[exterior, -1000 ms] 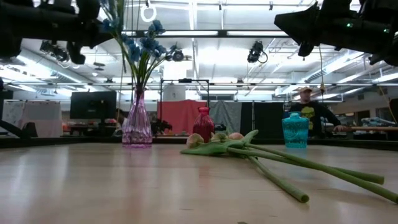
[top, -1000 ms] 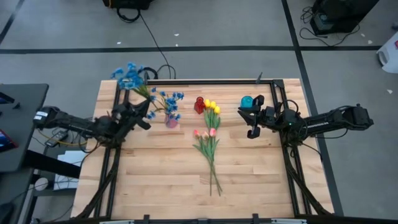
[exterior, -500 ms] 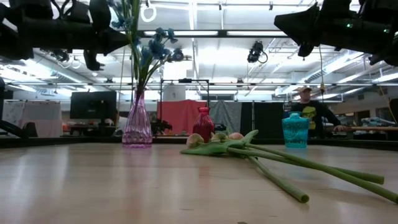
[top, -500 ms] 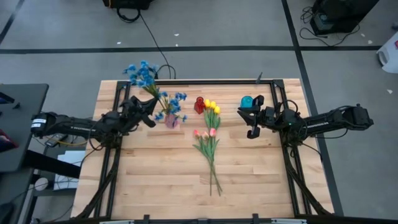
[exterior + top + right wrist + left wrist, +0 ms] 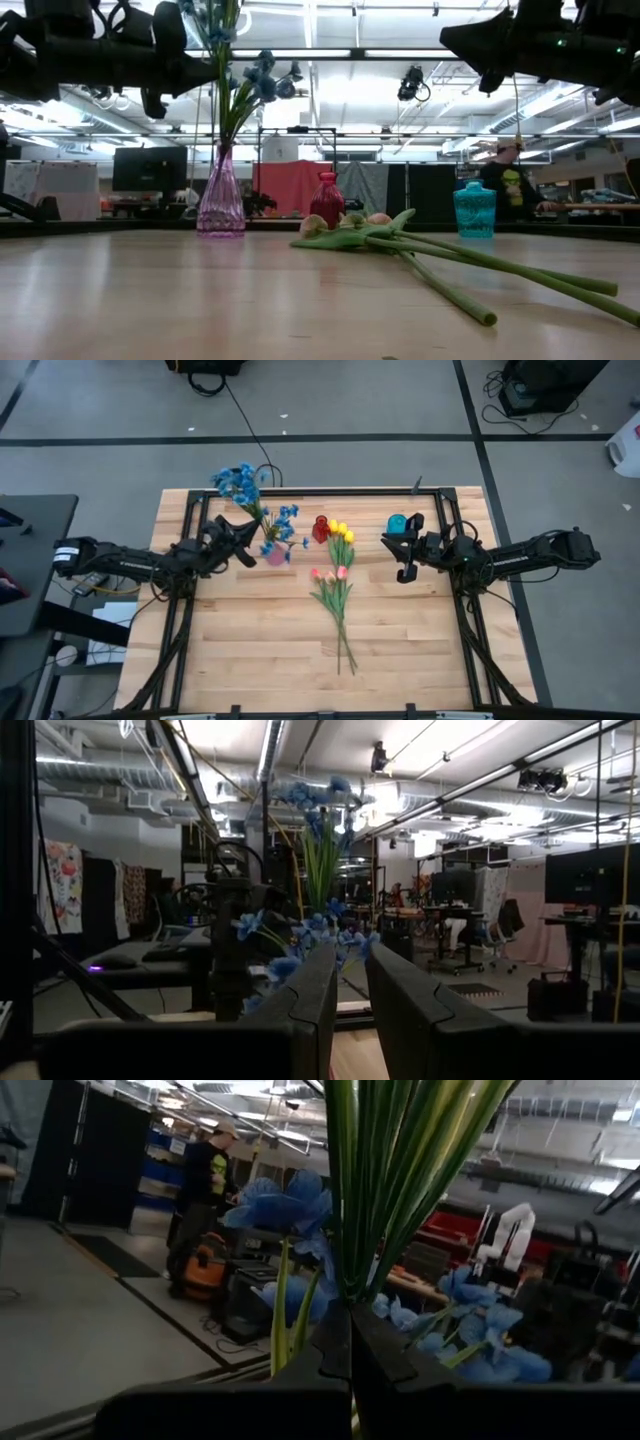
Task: Sort flowers into vase by color
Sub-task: Put the blue flowers into the pink vase
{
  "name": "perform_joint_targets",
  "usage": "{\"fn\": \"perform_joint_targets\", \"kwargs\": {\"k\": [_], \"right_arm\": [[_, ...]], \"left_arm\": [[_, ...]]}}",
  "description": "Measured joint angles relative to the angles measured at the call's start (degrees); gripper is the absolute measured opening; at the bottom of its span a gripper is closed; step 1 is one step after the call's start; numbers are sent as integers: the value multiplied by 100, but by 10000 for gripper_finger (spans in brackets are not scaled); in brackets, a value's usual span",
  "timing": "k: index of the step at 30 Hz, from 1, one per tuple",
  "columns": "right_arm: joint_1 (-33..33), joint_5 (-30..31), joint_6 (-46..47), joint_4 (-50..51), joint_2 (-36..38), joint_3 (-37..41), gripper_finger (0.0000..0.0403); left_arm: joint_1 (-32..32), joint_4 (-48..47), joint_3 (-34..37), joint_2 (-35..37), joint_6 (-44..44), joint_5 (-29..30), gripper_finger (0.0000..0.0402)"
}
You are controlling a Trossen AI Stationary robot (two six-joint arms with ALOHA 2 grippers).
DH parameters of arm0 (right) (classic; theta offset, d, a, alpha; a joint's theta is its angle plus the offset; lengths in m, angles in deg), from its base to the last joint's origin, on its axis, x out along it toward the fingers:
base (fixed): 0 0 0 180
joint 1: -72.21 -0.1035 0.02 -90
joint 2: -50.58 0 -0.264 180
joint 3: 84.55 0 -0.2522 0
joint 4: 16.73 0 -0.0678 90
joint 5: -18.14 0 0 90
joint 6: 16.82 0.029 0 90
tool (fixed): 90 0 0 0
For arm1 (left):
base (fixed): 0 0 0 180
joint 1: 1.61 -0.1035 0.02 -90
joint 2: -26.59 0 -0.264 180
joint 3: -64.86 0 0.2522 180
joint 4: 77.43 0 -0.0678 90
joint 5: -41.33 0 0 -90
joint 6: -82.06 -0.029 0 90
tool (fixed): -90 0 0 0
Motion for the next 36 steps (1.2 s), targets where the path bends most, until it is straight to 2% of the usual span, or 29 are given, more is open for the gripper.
{"fn": "perform_joint_targets", "kwargs": {"k": [4,19,36], "right_arm": [[-2,0,2,50,-2,0,74],[0,0,42,81,-2,0,74],[-9,0,48,132,0,0,74]], "left_arm": [[0,3,0,-52,-337,-40,0],[2,35,-2,-643,-385,-300,0],[2,-1093,67,-669,-520,-516,1]]}}
